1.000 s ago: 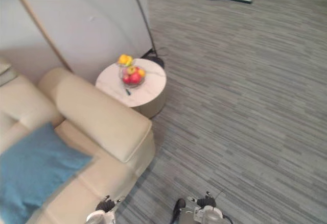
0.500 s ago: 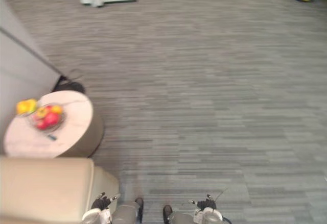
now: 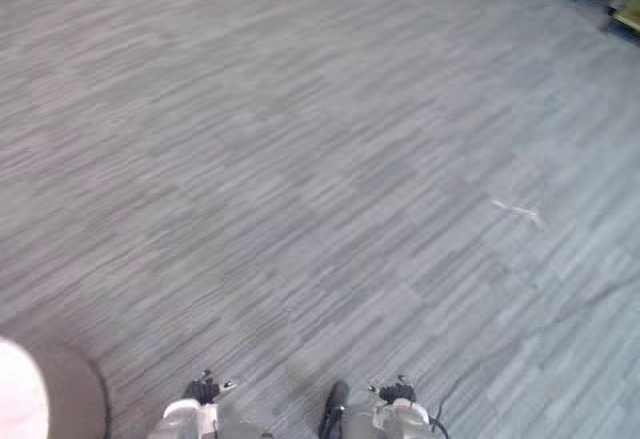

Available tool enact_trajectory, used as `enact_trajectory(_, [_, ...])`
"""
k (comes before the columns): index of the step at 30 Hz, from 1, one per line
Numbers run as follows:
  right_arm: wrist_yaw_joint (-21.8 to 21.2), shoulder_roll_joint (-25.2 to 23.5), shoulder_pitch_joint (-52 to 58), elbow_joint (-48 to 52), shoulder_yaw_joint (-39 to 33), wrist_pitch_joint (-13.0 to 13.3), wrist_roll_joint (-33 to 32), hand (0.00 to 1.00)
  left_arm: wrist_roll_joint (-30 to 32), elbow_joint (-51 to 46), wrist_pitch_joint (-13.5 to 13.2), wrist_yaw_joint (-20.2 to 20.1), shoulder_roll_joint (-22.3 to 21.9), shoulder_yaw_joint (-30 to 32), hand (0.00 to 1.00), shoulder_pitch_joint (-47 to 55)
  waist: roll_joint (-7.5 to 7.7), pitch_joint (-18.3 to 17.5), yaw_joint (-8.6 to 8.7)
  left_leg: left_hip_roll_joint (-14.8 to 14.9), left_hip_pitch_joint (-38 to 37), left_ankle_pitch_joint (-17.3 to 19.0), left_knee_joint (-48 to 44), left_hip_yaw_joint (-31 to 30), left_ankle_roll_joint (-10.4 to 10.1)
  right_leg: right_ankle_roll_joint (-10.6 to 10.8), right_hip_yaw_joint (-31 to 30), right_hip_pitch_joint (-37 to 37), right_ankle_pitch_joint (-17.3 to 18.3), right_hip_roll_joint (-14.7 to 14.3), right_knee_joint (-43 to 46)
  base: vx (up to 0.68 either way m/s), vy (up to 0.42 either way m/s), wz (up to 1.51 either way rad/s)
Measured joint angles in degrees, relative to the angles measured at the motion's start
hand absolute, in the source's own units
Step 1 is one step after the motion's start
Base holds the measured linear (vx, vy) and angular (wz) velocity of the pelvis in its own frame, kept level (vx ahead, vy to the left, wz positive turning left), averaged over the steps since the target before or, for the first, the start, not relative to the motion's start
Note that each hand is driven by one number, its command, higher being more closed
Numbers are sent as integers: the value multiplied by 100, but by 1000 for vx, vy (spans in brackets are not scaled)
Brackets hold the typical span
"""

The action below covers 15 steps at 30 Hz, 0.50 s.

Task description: Pick up cushions and gather them together orderly.

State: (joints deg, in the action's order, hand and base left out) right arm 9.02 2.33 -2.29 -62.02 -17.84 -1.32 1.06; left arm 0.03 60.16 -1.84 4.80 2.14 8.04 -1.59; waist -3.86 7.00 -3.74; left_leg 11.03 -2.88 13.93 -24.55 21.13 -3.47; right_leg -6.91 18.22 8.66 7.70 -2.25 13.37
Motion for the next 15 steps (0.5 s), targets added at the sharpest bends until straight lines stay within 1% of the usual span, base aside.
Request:
enact_trajectory(1, [4,23,20,7,-6,3,-3,0,8,-12,-6,-3,-5,-15,0,-5,-14,8,39,46,41,-10,-273,-28,-4,29,-27,-55,58,-52,5,247,-38,-51])
enact_trajectory(2, [24,55,105,62,-9,38,-53,0,48,-54,-15,-1,-36,-1,0,-29,-38,29,106,241,361,-114,-1323,-186,38,58,-71,-205,238,-133,28,237,-9,-46])
enact_trajectory(3, [88,72,167,88,-15,44,-139,0,94,-89,17,0,-112,29,0,-43,-78,118,84,467,949,-531,-2712,-490,533,3,-248,-443,432,-197,55,224,18,-51])
enact_trajectory(4, [107,69,167,87,-16,39,-178,0,97,-93,17,-4,-131,24,0,-34,-69,143,61,489,1097,-475,-3006,-569,564,-4,-323,-495,474,-205,77,208,78,-75])
enact_trajectory(5, [129,35,174,126,-60,27,-276,0,96,-116,18,0,-159,-5,0,-11,-35,228,27,421,1486,-38,-3478,-771,479,-22,-567,-626,580,-189,133,228,128,-90])
enact_trajectory(6, [131,-27,175,170,-200,24,-378,0,95,-274,15,1,-111,-11,0,-1,26,264,-1,240,1813,235,-3255,-887,371,-24,-790,-732,638,-116,119,234,128,-90])
enact_trajectory(7, [131,-42,171,188,-235,24,-414,0,94,-296,9,4,-102,-13,0,24,38,271,-9,173,1902,290,-3072,-930,340,-5,-870,-764,665,-89,118,206,113,-84])
enact_trajectory(8, [134,-59,173,215,-240,24,-481,0,94,-345,5,6,-90,-17,0,57,83,298,-29,15,2035,352,-2631,-1003,268,52,-1076,-804,709,-25,132,190,134,-85])
enact_trajectory(9, [137,-82,171,257,-240,27,-538,0,91,-389,-1,6,-115,-14,0,62,86,298,-53,-218,2214,362,-1912,-1108,239,86,-1333,-885,789,55,82,318,246,-115])
enact_trajectory(10, [174,-92,164,270,-242,27,-567,0,91,-388,2,7,-141,-3,0,83,64,268,-81,-517,2363,280,-989,-1409,165,195,-1614,-938,894,164,43,271,216,-99])
enact_trajectory(11, [186,-93,164,264,-242,27,-567,0,91,-389,0,7,-150,-4,0,89,52,263,-88,-601,2394,192,-698,-1509,124,238,-1722,-964,929,198,23,315,259,-93])
enact_trajectory(12, [203,-38,167,243,-247,24,-566,0,88,-391,-10,5,-174,-6,0,122,17,239,-138,-731,2390,-69,-47,-1786,7,376,-1927,-999,1014,259,19,377,306,-119])
enact_trajectory(13, [215,-33,192,176,-221,10,-563,0,76,-384,-37,1,-192,-18,0,214,36,90,-254,-915,2338,-516,-22,-1779,90,570,-2355,-1026,1161,381,1,476,358,-109])
enact_trajectory(14, [215,-56,191,172,-223,5,-563,0,79,-382,-34,1,-185,-19,0,227,40,20,-252,-944,2346,-417,-59,-1703,150,569,-2408,-1047,1174,436,-30,452,300,-95])
enact_trajectory(15, [211,-94,232,176,-244,-1,-554,0,82,-357,-25,0,-164,-4,0,227,131,-57,-229,-988,2366,-131,-227,-1510,245,650,-2534,-1036,1147,569,62,490,273,-62])
